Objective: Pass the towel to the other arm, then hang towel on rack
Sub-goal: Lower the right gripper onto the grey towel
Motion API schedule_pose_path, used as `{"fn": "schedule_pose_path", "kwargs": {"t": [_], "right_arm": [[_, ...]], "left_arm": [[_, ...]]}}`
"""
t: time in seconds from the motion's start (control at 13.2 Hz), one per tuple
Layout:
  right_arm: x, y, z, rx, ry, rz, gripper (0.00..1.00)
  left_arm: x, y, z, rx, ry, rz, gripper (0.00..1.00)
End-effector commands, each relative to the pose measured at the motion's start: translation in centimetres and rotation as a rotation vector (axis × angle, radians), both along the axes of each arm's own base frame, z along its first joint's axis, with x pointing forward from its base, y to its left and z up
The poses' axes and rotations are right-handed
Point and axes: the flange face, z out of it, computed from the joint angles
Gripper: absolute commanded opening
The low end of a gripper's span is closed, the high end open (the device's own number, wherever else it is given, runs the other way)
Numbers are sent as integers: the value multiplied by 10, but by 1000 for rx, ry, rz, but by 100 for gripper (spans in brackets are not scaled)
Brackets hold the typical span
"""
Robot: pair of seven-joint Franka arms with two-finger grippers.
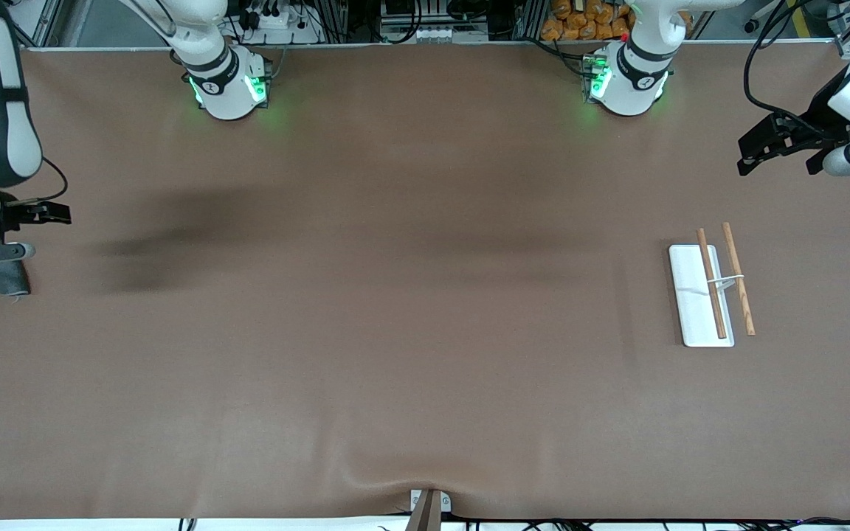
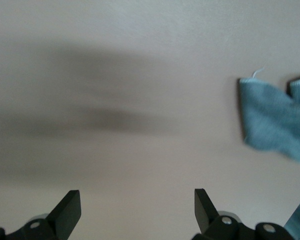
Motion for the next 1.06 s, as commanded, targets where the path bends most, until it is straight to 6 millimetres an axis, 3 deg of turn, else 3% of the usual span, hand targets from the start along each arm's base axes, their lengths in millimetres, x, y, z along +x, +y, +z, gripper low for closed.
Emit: {"fn": "schedule_pose_path", "kwargs": {"t": [0.0,0.3,0.53,0.68,0.91,0.99], "right_arm": [[-1,-43,-39,-17,-1,172,100],[-3,-109,-70,-36,-37,339,100],[14,-142,-82,-96,-44,552,100],[16,-159,-99,-101,-65,583,100],[33,-193,-122,-102,-61,667,100],[33,-194,-128,-98,-62,664,99]], "left_arm": [[-1,-2,4,-13,-14,-17,100],[2,-5,1,-14,-22,-21,100],[3,-6,-2,-13,-16,-23,100],[2,-7,-2,-13,-14,-24,100],[2,-9,-2,-13,-14,-29,100],[2,-9,-3,-13,-13,-29,100]]}}
